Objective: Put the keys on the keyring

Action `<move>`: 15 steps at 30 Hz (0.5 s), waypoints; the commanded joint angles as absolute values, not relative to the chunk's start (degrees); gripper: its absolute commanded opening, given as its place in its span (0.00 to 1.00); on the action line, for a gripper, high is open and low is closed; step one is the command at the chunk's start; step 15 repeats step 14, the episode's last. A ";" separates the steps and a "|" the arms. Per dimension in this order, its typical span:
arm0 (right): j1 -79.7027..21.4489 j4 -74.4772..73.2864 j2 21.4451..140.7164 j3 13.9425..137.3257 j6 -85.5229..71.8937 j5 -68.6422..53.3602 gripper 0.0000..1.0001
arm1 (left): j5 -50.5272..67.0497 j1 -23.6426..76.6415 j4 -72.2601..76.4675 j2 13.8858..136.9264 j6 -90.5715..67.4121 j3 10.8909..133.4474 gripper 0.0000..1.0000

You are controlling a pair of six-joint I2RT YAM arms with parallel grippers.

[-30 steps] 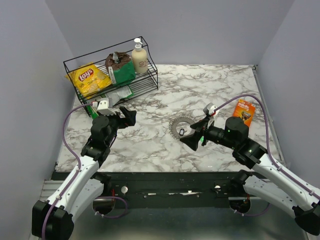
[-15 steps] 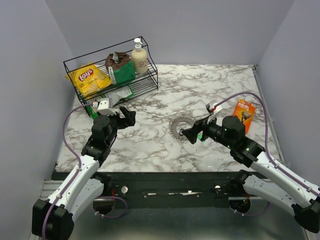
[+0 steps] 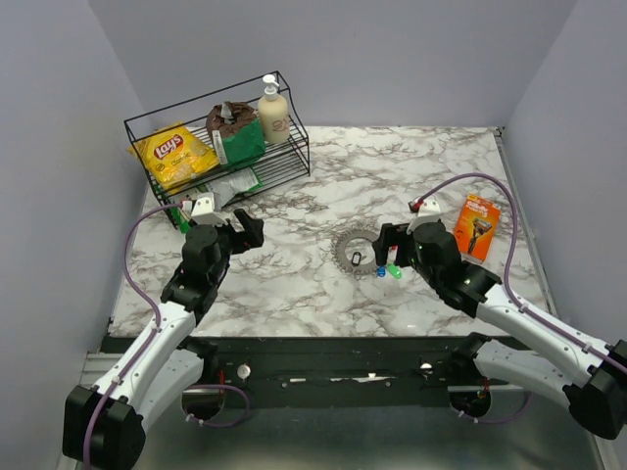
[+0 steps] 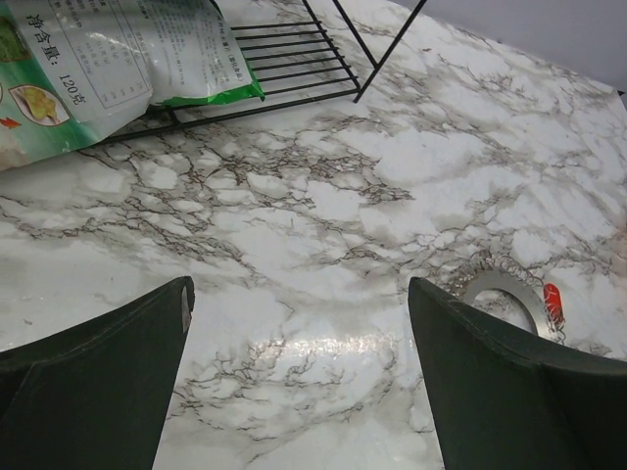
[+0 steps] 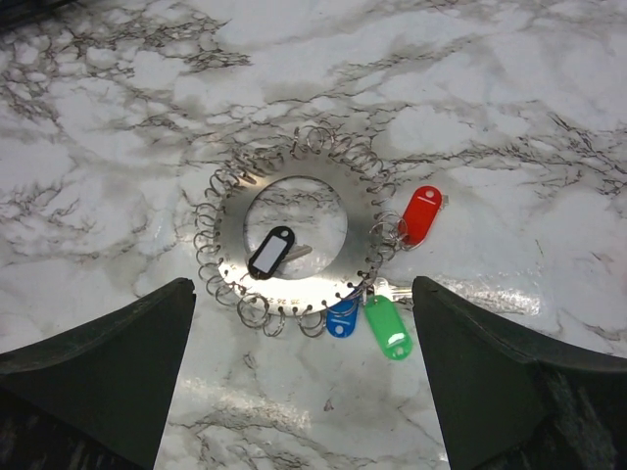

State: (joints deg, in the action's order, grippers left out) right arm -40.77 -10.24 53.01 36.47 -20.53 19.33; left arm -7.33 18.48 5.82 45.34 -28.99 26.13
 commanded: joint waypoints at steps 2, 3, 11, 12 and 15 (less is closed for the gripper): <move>-40.87 -11.51 52.47 36.47 -22.67 23.12 1.00 | -10.11 18.37 4.92 44.83 -29.44 26.63 0.99; -40.87 -11.60 52.30 36.30 -22.68 23.12 1.00 | -10.11 18.46 5.01 44.56 -29.44 26.63 0.99; -40.87 -11.51 50.10 35.42 -22.24 24.17 1.00 | -9.85 18.37 6.41 44.38 -29.36 25.58 0.99; -40.87 -11.43 50.18 35.51 -22.24 24.34 1.00 | -9.15 18.37 7.03 44.38 -29.18 25.40 0.99; -40.87 -11.51 50.62 35.86 -22.24 24.52 1.00 | -8.53 18.46 7.38 44.04 -29.27 25.05 0.99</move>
